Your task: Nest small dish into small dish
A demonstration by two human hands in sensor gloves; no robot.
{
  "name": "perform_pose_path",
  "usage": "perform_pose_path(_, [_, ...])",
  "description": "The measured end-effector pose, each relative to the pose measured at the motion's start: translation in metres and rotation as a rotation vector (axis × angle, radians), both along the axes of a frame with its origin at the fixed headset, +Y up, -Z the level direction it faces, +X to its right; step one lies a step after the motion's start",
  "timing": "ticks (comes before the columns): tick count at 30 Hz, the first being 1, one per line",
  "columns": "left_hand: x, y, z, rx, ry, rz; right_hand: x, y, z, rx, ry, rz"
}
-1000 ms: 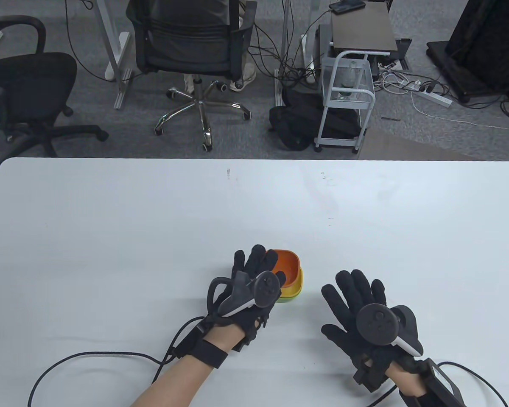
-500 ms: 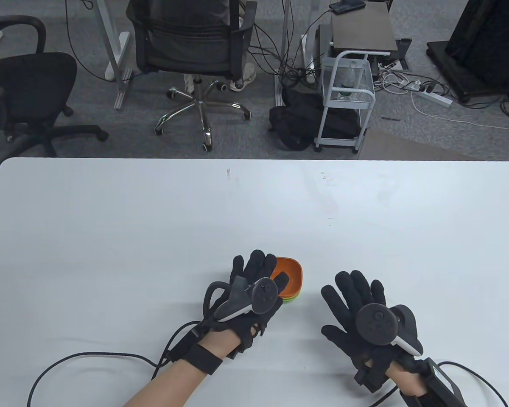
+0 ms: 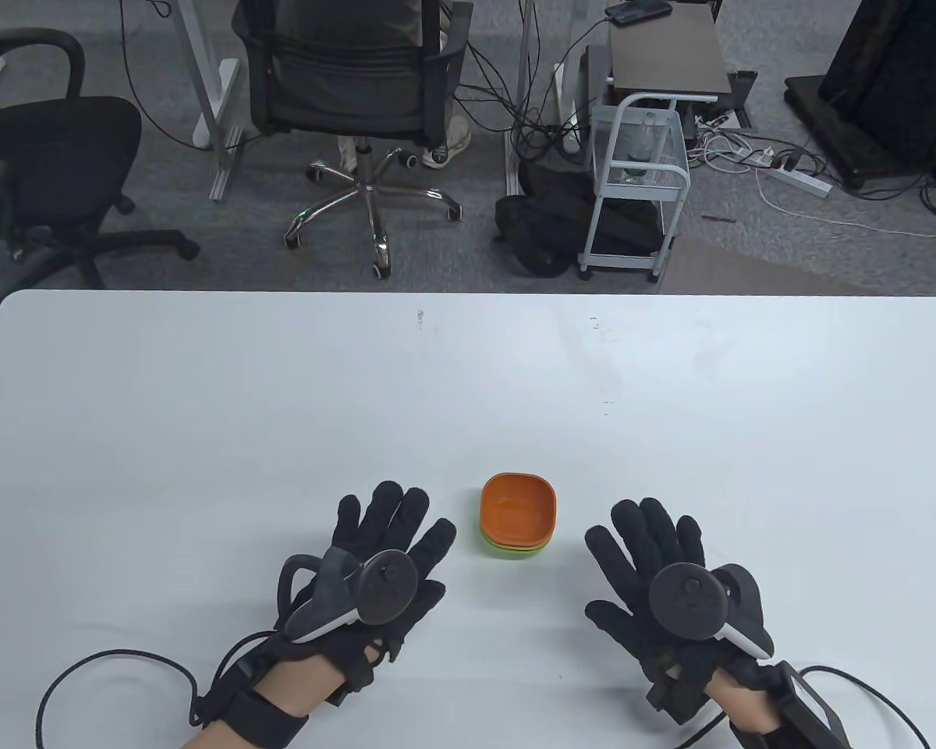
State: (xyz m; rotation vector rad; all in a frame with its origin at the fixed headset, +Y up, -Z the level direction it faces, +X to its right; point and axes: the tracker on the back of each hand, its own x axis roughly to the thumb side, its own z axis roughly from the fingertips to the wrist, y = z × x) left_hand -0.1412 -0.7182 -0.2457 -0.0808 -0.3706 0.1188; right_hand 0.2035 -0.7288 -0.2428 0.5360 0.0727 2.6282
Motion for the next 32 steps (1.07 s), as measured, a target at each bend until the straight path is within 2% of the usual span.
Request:
perform_pose_path(2, [-0.007, -0.014, 0.007, -0.007, 0.011, -0.045, 0.000, -0.001, 0.000, -0.005, 0.000, 0.003])
perform_pose_path(4, [-0.009, -0.027, 0.011, 0.003, -0.030, -0.118, -0.001, -0.002, -0.001, -0.010, 0.002, 0.012])
perform_pose_path(6, [-0.008, -0.033, 0.012, -0.074, -0.029, -0.150, -0.002, -0.003, -0.001, -0.010, 0.008, 0.018])
perform_pose_path(20, [-0.008, -0.030, 0.007, -0.088, -0.037, -0.034, -0.005, -0.004, -0.002, -0.015, 0.020, 0.008])
perform_pose_path(32, [-0.011, -0.030, 0.008, -0.096, -0.030, -0.020, -0.006, -0.006, -0.003, -0.029, 0.026, 0.005])
